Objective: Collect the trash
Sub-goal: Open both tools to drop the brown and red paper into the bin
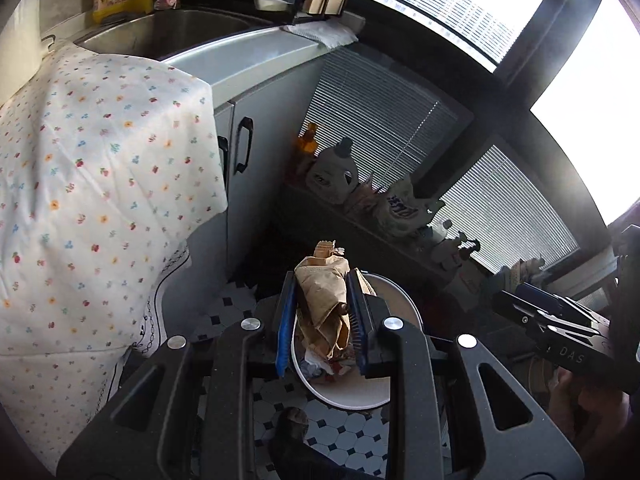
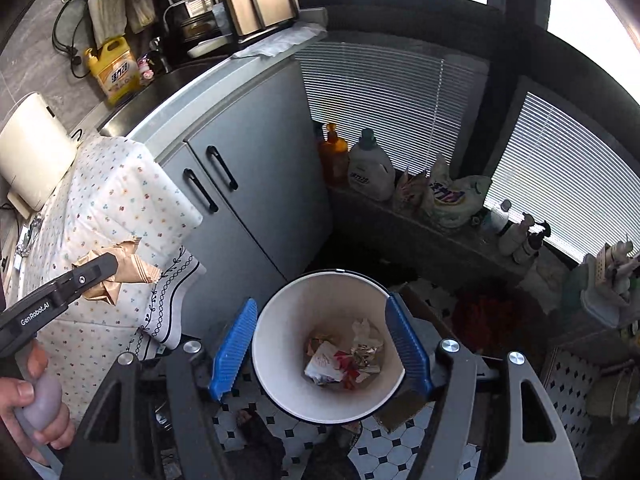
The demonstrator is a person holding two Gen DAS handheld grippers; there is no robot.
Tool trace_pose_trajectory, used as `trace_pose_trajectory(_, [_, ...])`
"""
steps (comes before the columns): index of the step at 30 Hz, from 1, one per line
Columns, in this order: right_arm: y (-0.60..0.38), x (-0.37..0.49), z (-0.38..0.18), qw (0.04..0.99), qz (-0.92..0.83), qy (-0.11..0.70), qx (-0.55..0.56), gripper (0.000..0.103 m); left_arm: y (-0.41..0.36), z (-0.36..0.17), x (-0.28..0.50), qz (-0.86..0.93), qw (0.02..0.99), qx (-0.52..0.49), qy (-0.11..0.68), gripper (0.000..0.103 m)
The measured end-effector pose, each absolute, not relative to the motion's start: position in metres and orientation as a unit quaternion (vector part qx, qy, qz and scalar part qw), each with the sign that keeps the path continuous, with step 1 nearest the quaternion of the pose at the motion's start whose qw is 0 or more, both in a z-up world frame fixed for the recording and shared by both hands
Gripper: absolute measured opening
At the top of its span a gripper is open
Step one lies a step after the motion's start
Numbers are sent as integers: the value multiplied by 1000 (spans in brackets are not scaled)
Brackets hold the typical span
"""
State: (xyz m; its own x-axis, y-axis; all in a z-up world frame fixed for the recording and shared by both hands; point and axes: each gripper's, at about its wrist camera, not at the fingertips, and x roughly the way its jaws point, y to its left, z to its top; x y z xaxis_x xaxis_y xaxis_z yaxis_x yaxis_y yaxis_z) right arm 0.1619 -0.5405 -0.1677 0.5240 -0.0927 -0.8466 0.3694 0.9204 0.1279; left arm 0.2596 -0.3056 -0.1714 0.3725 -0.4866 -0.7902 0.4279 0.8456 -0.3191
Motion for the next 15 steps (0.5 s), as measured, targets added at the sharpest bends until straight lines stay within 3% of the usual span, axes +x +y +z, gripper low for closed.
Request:
trace_pose_trajectory(11, [-581,107,-173,850,-183,458,186,67,-373,-185,243,-335,796,1,505,26])
trace_pose_trajectory(14, [-588,98,-171,849,-191,454,192,67,-386,-187,241,-348,788,-1,508,35])
trace_pose_trajectory(15, [-591,95,-171,848,-194,453,193,67,-389,-187,241,-354,785,-6,509,44])
